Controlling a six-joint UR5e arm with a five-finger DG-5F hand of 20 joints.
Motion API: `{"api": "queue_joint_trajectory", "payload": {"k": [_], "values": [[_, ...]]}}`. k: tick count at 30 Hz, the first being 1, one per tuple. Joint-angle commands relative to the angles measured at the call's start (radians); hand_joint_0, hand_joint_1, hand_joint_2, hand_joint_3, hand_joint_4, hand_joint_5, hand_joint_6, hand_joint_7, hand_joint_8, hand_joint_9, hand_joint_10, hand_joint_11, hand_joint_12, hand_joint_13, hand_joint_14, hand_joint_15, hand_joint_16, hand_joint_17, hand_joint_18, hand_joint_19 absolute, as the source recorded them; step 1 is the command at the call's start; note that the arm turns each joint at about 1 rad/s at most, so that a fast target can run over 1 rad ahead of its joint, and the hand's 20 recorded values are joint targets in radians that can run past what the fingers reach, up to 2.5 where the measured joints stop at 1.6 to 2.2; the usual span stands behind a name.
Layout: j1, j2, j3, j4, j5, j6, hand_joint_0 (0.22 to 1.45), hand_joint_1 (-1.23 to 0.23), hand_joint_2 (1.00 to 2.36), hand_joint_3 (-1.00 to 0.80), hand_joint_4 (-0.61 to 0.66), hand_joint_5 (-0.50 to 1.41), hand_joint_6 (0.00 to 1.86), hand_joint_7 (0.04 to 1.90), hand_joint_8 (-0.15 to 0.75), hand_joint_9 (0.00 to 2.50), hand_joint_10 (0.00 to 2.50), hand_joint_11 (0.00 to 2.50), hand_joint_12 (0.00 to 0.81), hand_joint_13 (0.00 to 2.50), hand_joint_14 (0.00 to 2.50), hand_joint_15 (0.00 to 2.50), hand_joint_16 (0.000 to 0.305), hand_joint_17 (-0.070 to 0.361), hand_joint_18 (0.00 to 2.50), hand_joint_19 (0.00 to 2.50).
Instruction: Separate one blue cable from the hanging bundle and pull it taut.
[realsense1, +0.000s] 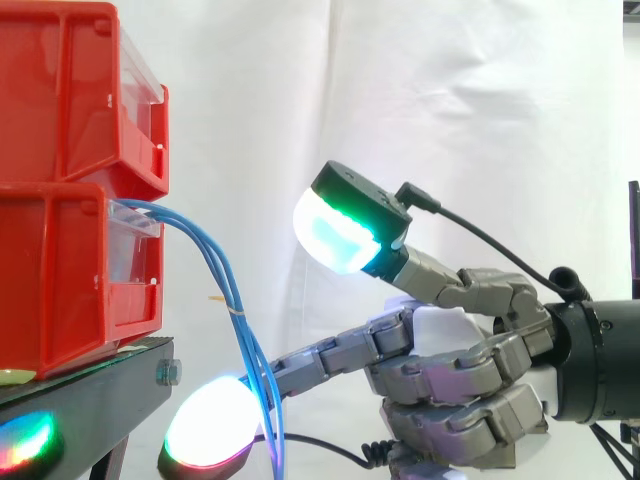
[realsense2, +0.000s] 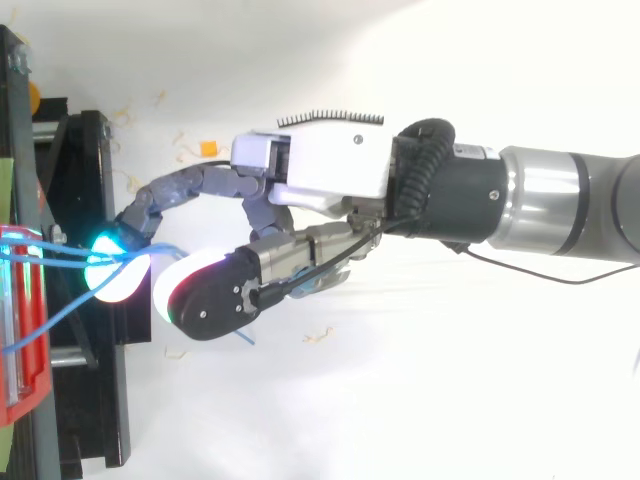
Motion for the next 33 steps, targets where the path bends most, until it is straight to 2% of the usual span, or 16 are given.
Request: {"api": "queue_joint_trajectory", "payload": {"k": [1, 9, 15, 20, 27, 33], "values": [[-0.005, 0.011, -0.001, -0.032, -0.004, 0.002, 0.35, -0.48, 1.0, -0.5, 0.27, -0.1, 0.5, 0.67, 0.214, 2.39, 0.32, 1.81, 0.403, 2.07, 0.02, 1.53, 0.089, 0.201, 2.04, 0.61], [-0.012, 0.024, -0.001, -0.057, -0.02, -0.001, 0.35, -0.48, 1.0, -0.5, 0.27, -0.1, 0.5, 0.67, 0.215, 2.39, 0.33, 1.82, 0.402, 2.07, 0.02, 1.52, 0.089, 0.2, 2.04, 0.6], [-0.012, 0.031, -0.001, -0.058, -0.02, -0.001, 0.35, -0.48, 1.0, -0.5, 0.27, -0.1, 0.5, 0.67, 0.214, 2.39, 0.33, 1.8, 0.402, 2.07, 0.01, 1.52, 0.089, 0.201, 2.04, 0.6], [-0.015, 0.055, -0.001, -0.066, -0.017, -0.003, 0.35, -0.47, 1.0, -0.5, 0.27, -0.09, 0.5, 0.68, 0.213, 2.39, 0.32, 1.81, 0.406, 2.07, 0.02, 1.53, 0.089, 0.2, 2.04, 0.61], [-0.017, 0.057, -0.001, -0.078, -0.02, -0.004, 0.35, -0.47, 1.0, -0.5, 0.27, -0.08, 0.5, 0.7, 0.215, 2.39, 0.32, 1.81, 0.409, 2.07, 0.02, 1.52, 0.089, 0.2, 2.03, 0.6], [-0.017, 0.081, 0.001, -0.092, -0.016, -0.006, 0.36, -0.47, 1.0, -0.5, 0.27, -0.07, 0.5, 0.71, 0.224, 2.4, 0.3, 1.83, 0.404, 2.07, 0.02, 1.51, 0.089, 0.2, 2.02, 0.6]]}}
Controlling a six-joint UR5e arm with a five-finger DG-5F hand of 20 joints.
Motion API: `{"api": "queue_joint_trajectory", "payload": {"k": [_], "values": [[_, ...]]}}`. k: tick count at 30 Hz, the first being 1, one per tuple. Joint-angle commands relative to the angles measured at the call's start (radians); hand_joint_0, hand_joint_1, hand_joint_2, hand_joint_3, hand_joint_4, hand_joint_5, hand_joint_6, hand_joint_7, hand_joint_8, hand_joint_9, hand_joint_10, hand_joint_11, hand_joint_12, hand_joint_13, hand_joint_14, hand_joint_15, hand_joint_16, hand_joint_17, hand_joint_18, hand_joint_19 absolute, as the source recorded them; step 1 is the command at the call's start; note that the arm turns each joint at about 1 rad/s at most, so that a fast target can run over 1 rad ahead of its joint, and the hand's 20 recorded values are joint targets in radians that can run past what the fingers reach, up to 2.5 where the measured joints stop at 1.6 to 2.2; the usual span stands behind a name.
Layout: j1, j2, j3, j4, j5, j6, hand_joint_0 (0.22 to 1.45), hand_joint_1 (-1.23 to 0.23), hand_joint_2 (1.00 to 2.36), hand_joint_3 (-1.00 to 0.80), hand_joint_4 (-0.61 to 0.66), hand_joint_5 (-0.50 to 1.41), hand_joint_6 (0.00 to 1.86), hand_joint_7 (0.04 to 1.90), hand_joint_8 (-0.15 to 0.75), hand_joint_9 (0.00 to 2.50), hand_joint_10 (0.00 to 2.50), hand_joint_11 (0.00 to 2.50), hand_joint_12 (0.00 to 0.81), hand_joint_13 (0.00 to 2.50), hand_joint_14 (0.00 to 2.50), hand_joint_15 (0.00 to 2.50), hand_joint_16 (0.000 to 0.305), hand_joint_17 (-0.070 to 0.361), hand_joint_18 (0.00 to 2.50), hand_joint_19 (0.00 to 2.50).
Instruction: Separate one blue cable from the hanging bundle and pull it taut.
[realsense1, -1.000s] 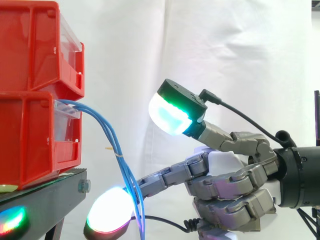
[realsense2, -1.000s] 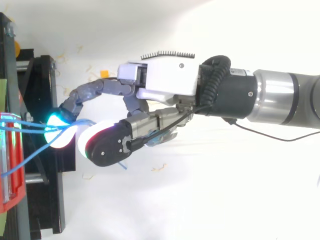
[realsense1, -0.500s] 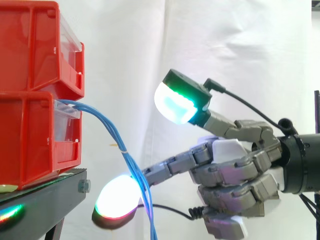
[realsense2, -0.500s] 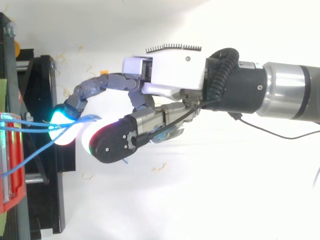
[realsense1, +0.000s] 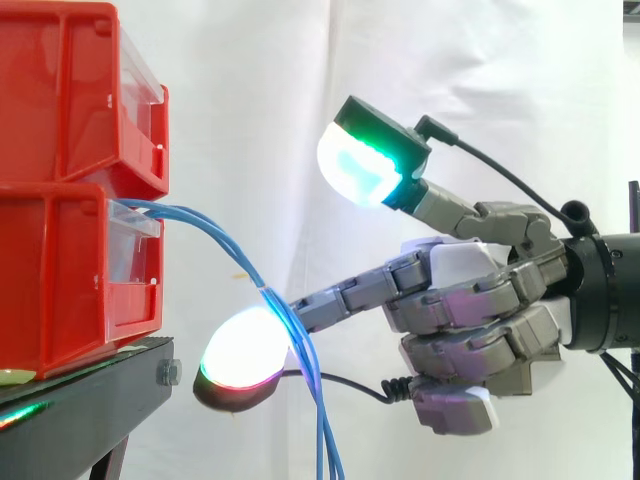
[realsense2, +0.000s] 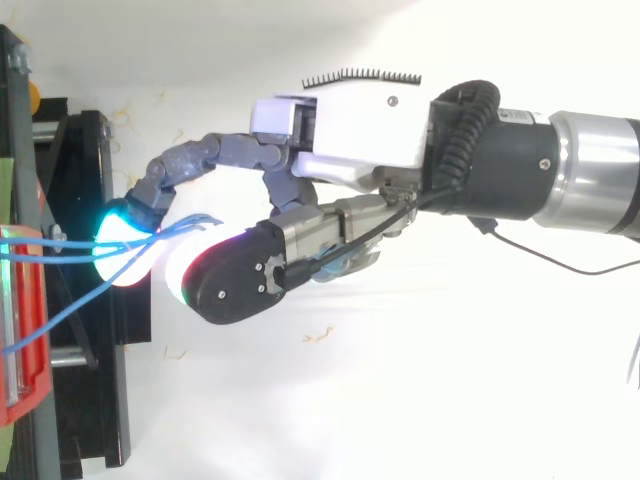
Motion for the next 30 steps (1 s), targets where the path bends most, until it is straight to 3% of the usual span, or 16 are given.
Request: {"api": "queue_joint_trajectory", "payload": {"k": [1, 10, 11, 18, 30], "values": [[-0.001, 0.014, 0.001, -0.012, 0.001, -0.001, 0.36, -0.47, 1.0, -0.5, 0.27, -0.07, 0.5, 0.71, 0.213, 2.4, 0.3, 1.84, 0.404, 2.07, 0.01, 1.51, 0.089, 0.2, 2.02, 0.6], [-0.009, 0.015, 0.001, -0.036, 0.001, 0.025, 0.36, -0.46, 1.0, -0.5, 0.27, -0.07, 0.5, 0.71, 0.213, 2.4, 0.27, 1.85, 0.406, 2.07, 0.02, 1.5, 0.088, 0.199, 2.01, 0.6], [-0.01, 0.014, 0.001, -0.053, 0.001, 0.07, 0.36, -0.46, 1.0, -0.5, 0.27, -0.07, 0.5, 0.71, 0.213, 2.41, 0.27, 1.84, 0.405, 2.07, 0.02, 1.5, 0.088, 0.199, 2.01, 0.6], [-0.01, 0.014, 0.001, -0.061, 0.001, 0.116, 0.36, -0.46, 1.0, -0.5, 0.27, -0.06, 0.5, 0.72, 0.211, 2.4, 0.27, 1.85, 0.4, 2.07, 0.01, 1.51, 0.088, 0.198, 2.0, 0.61], [-0.01, 0.014, 0.001, -0.062, 0.0, 0.136, 0.36, -0.46, 1.0, -0.5, 0.26, -0.03, 0.5, 0.74, 0.218, 2.42, 0.19, 1.88, 0.404, 2.06, 0.02, 1.5, 0.087, 0.196, 1.98, 0.61]]}}
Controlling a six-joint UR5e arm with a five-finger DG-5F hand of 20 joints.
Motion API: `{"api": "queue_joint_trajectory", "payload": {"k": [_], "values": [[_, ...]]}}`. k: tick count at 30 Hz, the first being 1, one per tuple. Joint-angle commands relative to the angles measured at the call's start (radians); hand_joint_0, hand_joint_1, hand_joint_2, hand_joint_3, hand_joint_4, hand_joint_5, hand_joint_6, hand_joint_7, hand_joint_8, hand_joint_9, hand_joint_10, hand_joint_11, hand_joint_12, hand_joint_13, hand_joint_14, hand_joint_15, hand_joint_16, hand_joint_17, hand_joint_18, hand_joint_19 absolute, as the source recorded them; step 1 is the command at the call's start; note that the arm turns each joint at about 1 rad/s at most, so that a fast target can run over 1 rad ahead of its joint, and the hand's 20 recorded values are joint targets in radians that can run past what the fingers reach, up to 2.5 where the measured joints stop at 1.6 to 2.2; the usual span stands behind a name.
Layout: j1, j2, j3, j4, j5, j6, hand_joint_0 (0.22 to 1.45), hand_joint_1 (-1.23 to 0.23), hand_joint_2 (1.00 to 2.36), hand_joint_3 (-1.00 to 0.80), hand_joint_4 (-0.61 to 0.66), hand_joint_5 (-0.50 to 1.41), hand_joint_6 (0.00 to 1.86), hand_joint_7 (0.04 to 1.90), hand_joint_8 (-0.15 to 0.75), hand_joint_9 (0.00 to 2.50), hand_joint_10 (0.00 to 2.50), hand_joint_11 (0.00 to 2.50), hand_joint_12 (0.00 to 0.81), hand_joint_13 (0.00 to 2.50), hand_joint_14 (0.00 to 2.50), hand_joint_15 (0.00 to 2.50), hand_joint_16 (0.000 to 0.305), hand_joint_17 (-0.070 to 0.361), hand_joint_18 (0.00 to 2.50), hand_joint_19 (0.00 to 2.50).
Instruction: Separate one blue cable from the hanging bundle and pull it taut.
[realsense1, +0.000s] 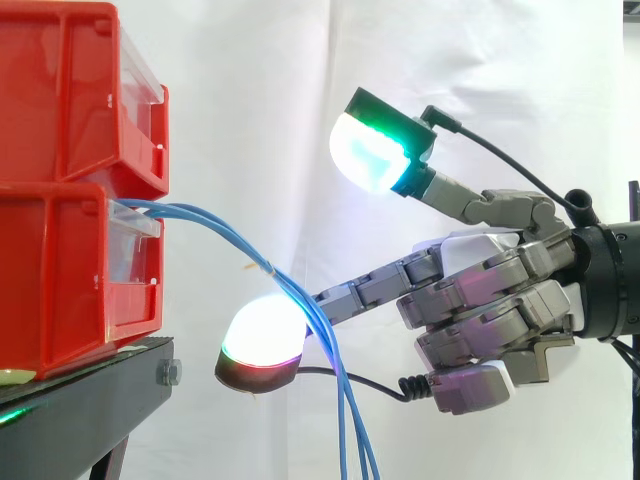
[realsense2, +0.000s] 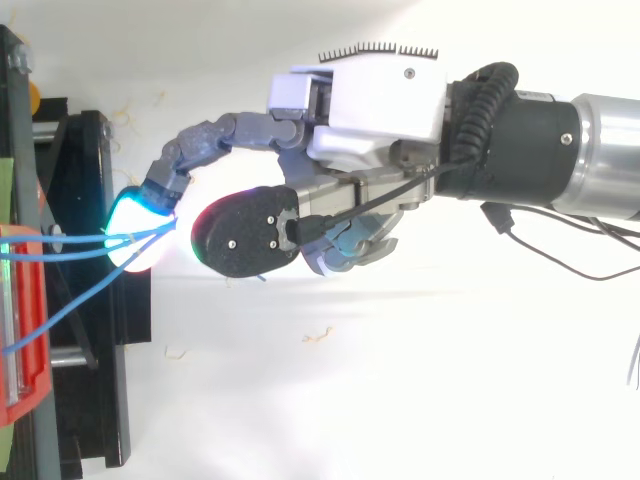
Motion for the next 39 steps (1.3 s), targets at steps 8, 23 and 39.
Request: {"api": "queue_joint_trajectory", "payload": {"k": [8, 23, 39], "values": [[0.0, 0.0, 0.0, 0.003, -0.001, 0.012, 0.38, -0.47, 1.0, -0.5, 0.09, 0.04, 0.5, 0.79, 0.157, 2.47, 0.0, 2.0, 0.39, 2.05, 0.02, 1.48, 0.084, 0.188, 1.94, 0.61], [-0.002, 0.0, 0.002, 0.0, 0.005, 0.067, 0.44, -0.33, 1.0, -0.5, 0.19, 0.1, 0.51, 0.97, 0.176, 2.22, 0.03, 1.08, 0.339, 2.01, 0.02, 1.45, 0.071, 0.161, 1.76, 0.67], [-0.002, 0.0, 0.002, 0.0, 0.008, 0.079, 0.67, -0.55, 1.0, -0.5, 0.15, 0.12, 0.51, 1.09, 0.124, 2.22, 0.04, 0.99, 0.282, 1.99, 0.02, 1.5, 0.047, 0.106, 1.55, 0.89]]}}
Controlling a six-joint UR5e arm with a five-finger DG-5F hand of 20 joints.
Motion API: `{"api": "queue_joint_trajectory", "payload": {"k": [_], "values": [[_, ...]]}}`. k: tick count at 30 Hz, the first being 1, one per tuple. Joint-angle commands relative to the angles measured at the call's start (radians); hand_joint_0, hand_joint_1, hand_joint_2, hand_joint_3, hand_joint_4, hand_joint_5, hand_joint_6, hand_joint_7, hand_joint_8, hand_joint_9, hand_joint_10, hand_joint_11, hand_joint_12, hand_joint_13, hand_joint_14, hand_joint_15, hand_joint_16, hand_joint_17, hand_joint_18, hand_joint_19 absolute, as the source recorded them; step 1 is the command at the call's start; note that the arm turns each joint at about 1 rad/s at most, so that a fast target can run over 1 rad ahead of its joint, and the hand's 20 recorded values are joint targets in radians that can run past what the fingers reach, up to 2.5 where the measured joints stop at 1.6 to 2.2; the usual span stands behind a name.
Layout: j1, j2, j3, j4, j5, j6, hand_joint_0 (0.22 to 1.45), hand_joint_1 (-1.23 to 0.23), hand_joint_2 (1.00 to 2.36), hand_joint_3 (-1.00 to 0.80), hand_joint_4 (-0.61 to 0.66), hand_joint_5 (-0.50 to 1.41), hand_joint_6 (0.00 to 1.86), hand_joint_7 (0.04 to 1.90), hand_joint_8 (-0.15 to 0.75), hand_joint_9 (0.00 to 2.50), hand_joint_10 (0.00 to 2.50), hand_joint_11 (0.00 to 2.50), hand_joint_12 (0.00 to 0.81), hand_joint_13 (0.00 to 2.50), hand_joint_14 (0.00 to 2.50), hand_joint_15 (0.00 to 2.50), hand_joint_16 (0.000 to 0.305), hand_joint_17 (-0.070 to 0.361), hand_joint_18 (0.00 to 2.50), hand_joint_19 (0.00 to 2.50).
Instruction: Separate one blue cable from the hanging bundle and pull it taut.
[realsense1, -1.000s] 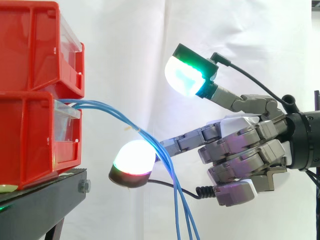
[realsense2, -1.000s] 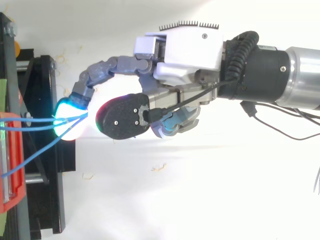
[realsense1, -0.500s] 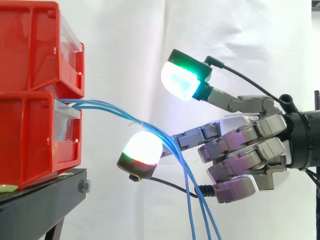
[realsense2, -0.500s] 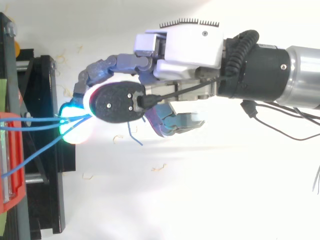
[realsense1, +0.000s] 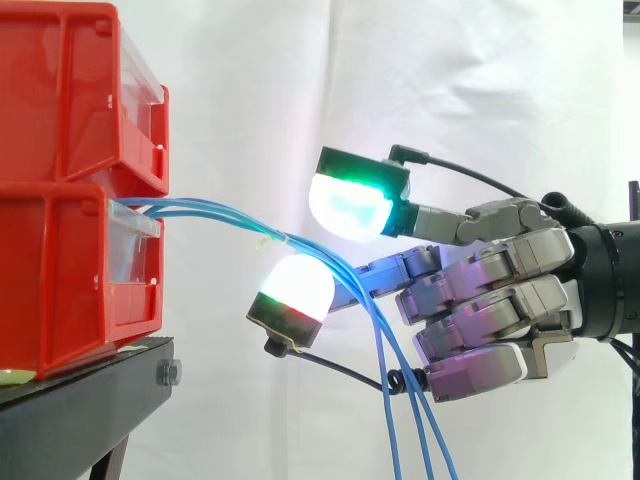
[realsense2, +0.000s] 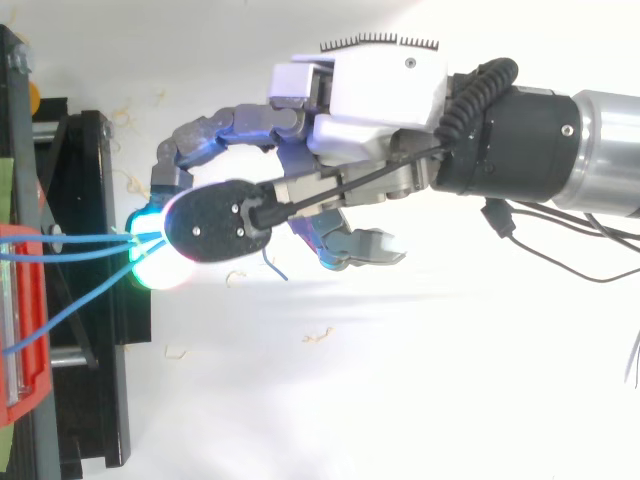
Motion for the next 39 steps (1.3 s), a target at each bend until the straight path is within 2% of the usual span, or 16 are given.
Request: {"api": "queue_joint_trajectory", "payload": {"k": [1, 9, 11, 13, 15, 17, 19, 20, 23, 25, 28, 37, 39], "values": [[0.0, 0.0, 0.0, 0.0, -0.003, 0.005, 0.69, -0.57, 1.0, -0.5, 0.15, 0.12, 0.51, 1.08, 0.129, 2.22, 0.04, 1.0, 0.274, 1.99, 0.02, 1.5, 0.047, 0.105, 1.56, 0.89], [-0.002, 0.0, 0.0, 0.0, -0.003, 0.005, 0.71, -0.61, 1.0, -0.5, 0.14, 0.12, 0.5, 1.09, 0.123, 2.23, 0.04, 1.03, 0.279, 1.99, 0.02, 1.51, 0.046, 0.105, 1.57, 0.91], [-0.003, 0.001, 0.0, 0.0, -0.003, 0.003, 0.65, -0.57, 1.0, -0.5, 0.14, 0.12, 0.5, 1.11, 0.128, 2.23, 0.04, 1.0, 0.293, 1.99, 0.02, 1.51, 0.048, 0.109, 1.55, 0.9], [-0.003, 0.001, 0.0, 0.0, -0.003, 0.003, 0.49, -0.49, 1.0, -0.5, 0.18, 0.12, 0.51, 1.11, 0.165, 2.23, 0.03, 0.9, 0.335, 2.01, 0.02, 1.43, 0.061, 0.138, 1.62, 0.83], [-0.005, 0.001, 0.0, 0.0, 0.0, 0.003, 0.43, -0.38, 1.0, -0.5, 0.19, 0.12, 0.51, 1.1, 0.179, 2.26, 0.03, 0.83, 0.369, 2.04, 0.02, 1.39, 0.07, 0.156, 1.7, 0.77], [-0.005, 0.0, 0.0, 0.0, 0.003, 0.006, 0.42, -0.29, 1.0, -0.5, 0.19, 0.12, 0.51, 1.1, 0.186, 2.26, 0.03, 0.78, 0.382, 2.04, 0.02, 1.36, 0.072, 0.162, 1.71, 0.76], [-0.005, 0.0, 0.0, 0.0, 0.022, 0.006, 0.48, -0.2, 1.0, -0.5, 0.14, 0.13, 0.5, 1.13, 0.143, 2.25, 0.03, 0.75, 0.348, 2.0, 0.02, 1.36, 0.065, 0.147, 1.62, 0.8], [-0.006, 0.0, 0.0, 0.001, 0.028, 0.006, 0.5, -0.21, 1.0, -0.5, 0.14, 0.13, 0.5, 1.14, 0.139, 2.25, 0.03, 0.75, 0.331, 1.99, 0.02, 1.36, 0.062, 0.139, 1.58, 0.82], [-0.006, 0.0, 0.0, 0.001, 0.057, 0.005, 0.63, -0.39, 1.0, -0.5, 0.13, 0.13, 0.5, 1.15, 0.096, 2.23, 0.03, 0.77, 0.295, 1.94, 0.02, 1.37, 0.051, 0.115, 1.49, 0.91], [-0.008, 0.001, 0.0, 0.001, 0.074, 0.005, 0.71, -0.54, 1.0, -0.5, 0.15, 0.13, 0.5, 1.14, 0.083, 2.24, 0.03, 0.77, 0.299, 1.94, 0.02, 1.35, 0.049, 0.111, 1.51, 0.92], [-0.008, 0.0, 0.0, 0.0, 0.086, 0.005, 0.74, -0.64, 1.01, -0.4, 0.16, 0.14, 0.5, 1.14, 0.101, 2.25, 0.03, 0.78, 0.313, 1.94, 0.02, 1.36, 0.049, 0.111, 1.53, 0.92], [-0.009, 0.0, 0.0, 0.0, 0.091, 0.006, 0.75, -0.69, 1.01, -0.3, 0.16, 0.14, 0.5, 1.14, 0.13, 2.24, 0.03, 0.81, 0.328, 1.95, 0.02, 1.35, 0.047, 0.106, 1.53, 0.94], [-0.009, 0.0, 0.0, 0.001, 0.101, 0.006, 0.75, -0.69, 1.02, -0.27, 0.13, 0.14, 0.51, 1.15, 0.145, 2.23, 0.03, 0.82, 0.315, 1.94, 0.02, 1.36, 0.048, 0.107, 1.52, 0.94]]}}
